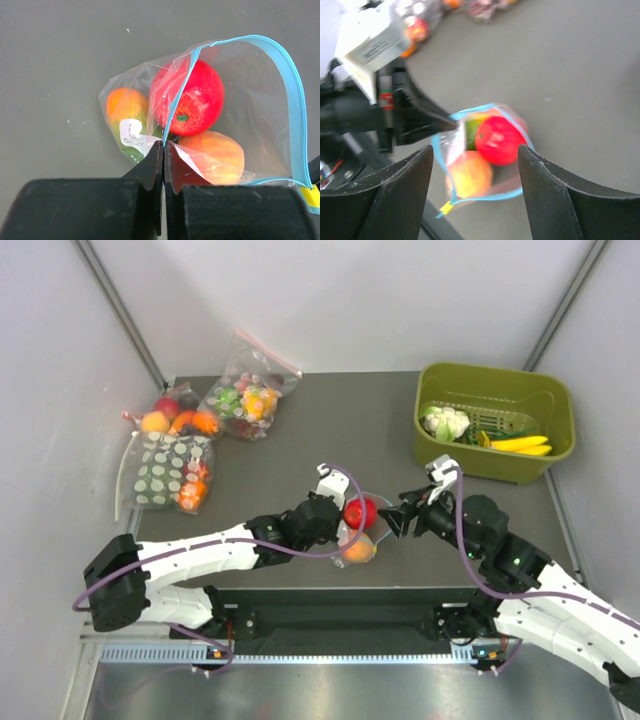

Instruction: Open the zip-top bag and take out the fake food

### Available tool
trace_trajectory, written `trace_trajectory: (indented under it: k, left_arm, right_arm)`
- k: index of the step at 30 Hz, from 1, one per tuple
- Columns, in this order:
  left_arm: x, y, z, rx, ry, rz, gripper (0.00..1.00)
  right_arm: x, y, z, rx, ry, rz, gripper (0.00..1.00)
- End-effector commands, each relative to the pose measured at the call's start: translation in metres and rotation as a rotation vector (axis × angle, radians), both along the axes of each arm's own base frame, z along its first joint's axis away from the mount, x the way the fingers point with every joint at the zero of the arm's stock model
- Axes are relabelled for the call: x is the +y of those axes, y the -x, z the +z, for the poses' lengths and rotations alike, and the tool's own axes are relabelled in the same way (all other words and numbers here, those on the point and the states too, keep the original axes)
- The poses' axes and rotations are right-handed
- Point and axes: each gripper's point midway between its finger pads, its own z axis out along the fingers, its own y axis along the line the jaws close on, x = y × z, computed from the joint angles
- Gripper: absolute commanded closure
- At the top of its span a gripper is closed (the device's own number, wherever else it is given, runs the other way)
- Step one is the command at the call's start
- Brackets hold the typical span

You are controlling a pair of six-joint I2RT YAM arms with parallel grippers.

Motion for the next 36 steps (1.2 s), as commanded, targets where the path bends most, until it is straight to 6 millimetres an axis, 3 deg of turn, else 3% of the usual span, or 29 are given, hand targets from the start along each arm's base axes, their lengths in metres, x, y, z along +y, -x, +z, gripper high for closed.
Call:
trace_trajectory:
  k: [1,8,10,17,27,36]
  left_arm:
    - [-0.009,-0.004,0.029,-0.052,0.089,-0.009,1.00]
    - [-0.009,-0.003,0.032,-0.055,0.094,-0.018,1.00]
    - [-0.009,-0.003,0.032,-0.056,0.094,-0.019,1.00]
    - [-0.010,-0.004,0.034,-0.061,0.091,-0.026,1.00]
    - [-0.021,0.004,0.034,-0.046,0.126,-0.090,1.00]
    - [-0.029,0.005,0.040,-0.054,0.164,-0.117,1.00]
  right_arm:
    - [0.031,0.011,0.011,0.001,-0.049,0.164,0.33]
    - [0.058,-0.009,-0.025,0.077,0.018,0.169,0.34]
    - [0.063,-0.015,-0.027,0.080,0.019,0.161,0.33]
    - [0.061,-0.036,-0.069,0.146,0.120,0.065,0.30]
    - [0.068,-0.050,-0.100,0.178,0.132,0.014,0.19]
    - [0.066,-0.056,-0.134,0.217,0.162,-0.031,0.16]
